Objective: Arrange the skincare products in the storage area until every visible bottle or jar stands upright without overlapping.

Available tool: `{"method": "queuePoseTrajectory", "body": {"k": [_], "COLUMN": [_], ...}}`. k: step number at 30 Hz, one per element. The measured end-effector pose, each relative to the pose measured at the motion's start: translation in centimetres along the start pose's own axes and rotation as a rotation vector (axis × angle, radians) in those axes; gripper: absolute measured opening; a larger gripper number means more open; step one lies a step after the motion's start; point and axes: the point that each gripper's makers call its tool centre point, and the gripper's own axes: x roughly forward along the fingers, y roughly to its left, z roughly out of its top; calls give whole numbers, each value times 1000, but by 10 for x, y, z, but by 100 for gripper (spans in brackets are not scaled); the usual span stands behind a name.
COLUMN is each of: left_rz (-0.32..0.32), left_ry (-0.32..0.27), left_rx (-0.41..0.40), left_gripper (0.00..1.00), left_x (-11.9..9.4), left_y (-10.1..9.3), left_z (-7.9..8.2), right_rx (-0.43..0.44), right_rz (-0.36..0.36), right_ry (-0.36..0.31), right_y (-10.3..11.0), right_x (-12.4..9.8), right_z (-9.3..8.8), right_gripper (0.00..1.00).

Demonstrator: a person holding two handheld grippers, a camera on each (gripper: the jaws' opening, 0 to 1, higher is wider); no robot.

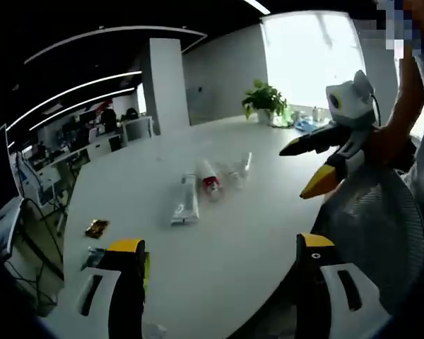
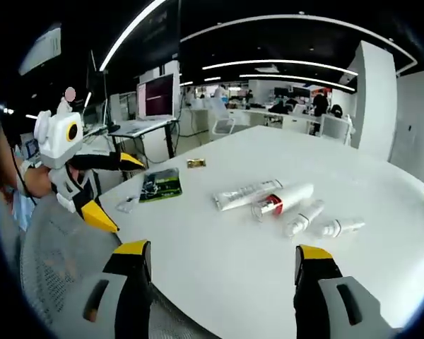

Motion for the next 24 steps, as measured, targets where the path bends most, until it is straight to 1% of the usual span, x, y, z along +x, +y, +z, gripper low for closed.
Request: {"method": "queuePoseTrajectory", "body": {"k": [11,15,24], "left_rz": [10,19,24], "left_ry": [6,2,10], "left_rx": [-15,-37,-57], "left_gripper": [91,91,92], "left_x": [0,-1,0], "left_y": [3,8,10], "left_z": [-2,-1,-4], "right_rx": [-5,-7,-9], "right_rz": [21,15,10], "right_ry": [-9,-14,-24], "right_y": [4,3,2], "right_x": [-1,-1,-2], "right_z": [2,3,6], "right_gripper": [81,81,81]}}
